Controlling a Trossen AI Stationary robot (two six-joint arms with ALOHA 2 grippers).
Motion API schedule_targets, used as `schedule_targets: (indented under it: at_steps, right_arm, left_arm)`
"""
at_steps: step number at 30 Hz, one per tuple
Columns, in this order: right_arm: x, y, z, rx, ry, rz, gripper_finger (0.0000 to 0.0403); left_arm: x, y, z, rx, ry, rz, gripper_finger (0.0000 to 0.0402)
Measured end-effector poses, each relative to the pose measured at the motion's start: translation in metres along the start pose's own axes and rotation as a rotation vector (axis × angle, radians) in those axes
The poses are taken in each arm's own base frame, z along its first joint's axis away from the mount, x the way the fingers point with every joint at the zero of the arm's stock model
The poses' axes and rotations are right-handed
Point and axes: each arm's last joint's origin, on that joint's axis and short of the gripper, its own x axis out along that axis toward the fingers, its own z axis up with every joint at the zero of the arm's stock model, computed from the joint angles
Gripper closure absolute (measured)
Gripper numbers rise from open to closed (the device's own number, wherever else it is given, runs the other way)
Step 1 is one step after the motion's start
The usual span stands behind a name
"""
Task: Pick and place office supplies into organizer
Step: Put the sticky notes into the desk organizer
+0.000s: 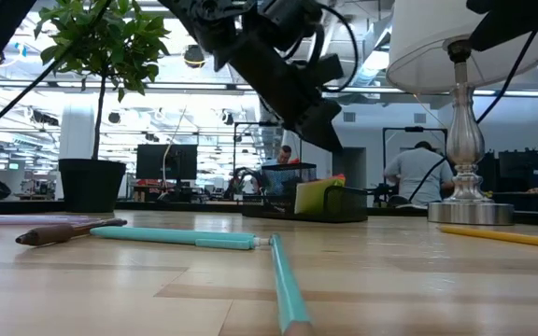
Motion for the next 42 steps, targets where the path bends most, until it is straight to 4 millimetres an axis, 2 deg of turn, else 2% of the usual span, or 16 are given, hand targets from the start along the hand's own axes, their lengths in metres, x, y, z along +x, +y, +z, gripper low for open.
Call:
schedule_targets:
  at_steps: [6, 9, 15, 20, 23, 29, 36, 38, 42]
  right_arm:
    - [-0.006, 0.002, -0.006, -0.018, 0.002, 0.018, 0.0236]
    - [-0.008, 0.003, -0.008, -0.023, 0.003, 0.023, 0.0238]
    - [-0.008, 0.003, -0.008, -0.022, 0.002, 0.023, 0.0237]
    - [-0.008, 0.003, -0.008, -0.023, 0.002, 0.024, 0.0237]
    - [-0.008, 0.003, -0.008, -0.023, 0.002, 0.023, 0.0239]
    - [-0.008, 0.003, -0.008, -0.022, 0.001, 0.023, 0.0236]
    - [-0.006, 0.002, -0.006, -0.018, 0.0, 0.018, 0.0239]
    - [-0.006, 0.002, -0.006, -0.018, 0.0, 0.017, 0.0238]
    - [-0.004, 0.001, -0.003, -0.012, -0.001, 0.007, 0.0236]
  left_arm:
    - [-0.014, -0.031, -0.003, 0.093, 0.105, -0.129, 0.0262]
    - [-0.017, -0.037, -0.008, 0.091, 0.151, -0.143, 0.0279]
    - [-0.004, -0.016, -0.021, -0.027, 0.17, -0.026, 0.0343]
    - [0.007, -0.001, -0.034, -0.145, 0.167, -0.127, 0.0396]
    - [0.007, -0.001, -0.036, -0.158, 0.175, -0.136, 0.0399]
    - [0.003, -0.014, -0.033, -0.056, 0.162, -0.118, 0.0401]
    - [0.032, -0.011, -0.055, -0.066, 0.219, -0.033, 0.0401]
    - [0.036, -0.006, -0.052, -0.089, 0.195, 0.01, 0.0401]
    - [0.036, 0.008, -0.034, -0.122, 0.152, 0.124, 0.0401]
